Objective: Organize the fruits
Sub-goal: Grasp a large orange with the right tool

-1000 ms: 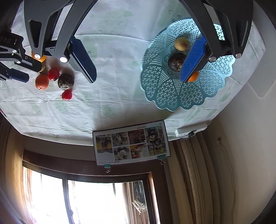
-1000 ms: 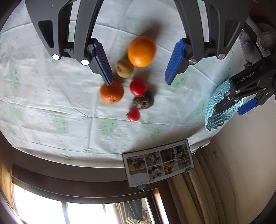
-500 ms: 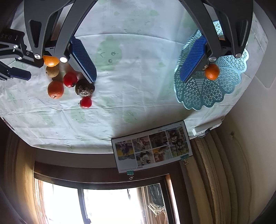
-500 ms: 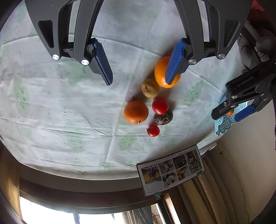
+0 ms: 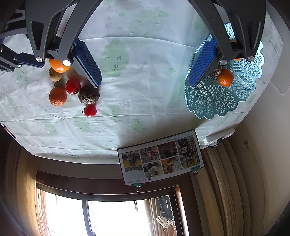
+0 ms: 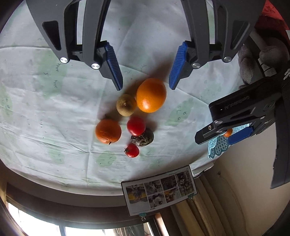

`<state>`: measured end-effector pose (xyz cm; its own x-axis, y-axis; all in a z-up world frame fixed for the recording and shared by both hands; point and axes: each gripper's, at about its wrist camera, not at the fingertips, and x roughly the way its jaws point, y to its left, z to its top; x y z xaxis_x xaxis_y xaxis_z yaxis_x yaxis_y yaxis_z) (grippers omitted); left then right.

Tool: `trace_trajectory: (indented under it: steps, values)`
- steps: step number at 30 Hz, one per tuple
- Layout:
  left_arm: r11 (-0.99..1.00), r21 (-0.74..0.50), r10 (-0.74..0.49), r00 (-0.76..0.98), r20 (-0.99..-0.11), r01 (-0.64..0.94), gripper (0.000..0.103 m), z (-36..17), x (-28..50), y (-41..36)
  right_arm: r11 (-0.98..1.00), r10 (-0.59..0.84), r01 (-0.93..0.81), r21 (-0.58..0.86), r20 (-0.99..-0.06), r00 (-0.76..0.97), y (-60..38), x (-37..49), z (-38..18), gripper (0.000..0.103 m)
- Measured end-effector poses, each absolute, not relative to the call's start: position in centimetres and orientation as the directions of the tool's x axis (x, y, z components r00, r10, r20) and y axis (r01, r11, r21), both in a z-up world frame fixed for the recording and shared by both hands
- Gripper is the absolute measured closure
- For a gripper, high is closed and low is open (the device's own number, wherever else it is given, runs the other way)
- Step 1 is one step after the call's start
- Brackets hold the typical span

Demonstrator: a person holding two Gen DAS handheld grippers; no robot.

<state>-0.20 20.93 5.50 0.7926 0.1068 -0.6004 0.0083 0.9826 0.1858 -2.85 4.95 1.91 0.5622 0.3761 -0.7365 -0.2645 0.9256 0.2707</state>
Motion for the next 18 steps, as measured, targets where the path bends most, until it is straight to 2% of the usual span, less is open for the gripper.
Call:
trace_trajectory:
  steps: [7, 9, 11, 18]
  values:
    - [0.985, 0.174, 0.112, 0.788, -0.605, -0.006, 0.005, 5.3, -0.1, 21.4, 0.918, 0.393, -0.282, 0.279, -0.74, 0.546, 6.5, -1.4, 1.4, 0.054]
    - [0.984, 0.176, 0.113, 0.787, -0.606, -0.007, 0.005, 5.3, 0.0, 21.4, 0.92, 0.387, -0.282, 0.272, -0.747, 0.541, 6.8, -1.2, 1.1, 0.057]
    - [0.984, 0.18, 0.114, 0.788, -0.605, -0.004, 0.005, 5.3, 0.0, 21.3, 0.921, 0.385, -0.279, 0.272, -0.746, 0.543, 6.6, -1.1, 1.1, 0.066]
    - [0.984, 0.169, 0.068, 0.778, -0.624, 0.049, 0.005, 4.7, 1.0, 20.3, 0.925, 0.38, -0.25, 0.287, -0.73, 0.568, 3.7, -1.7, 1.9, 0.066]
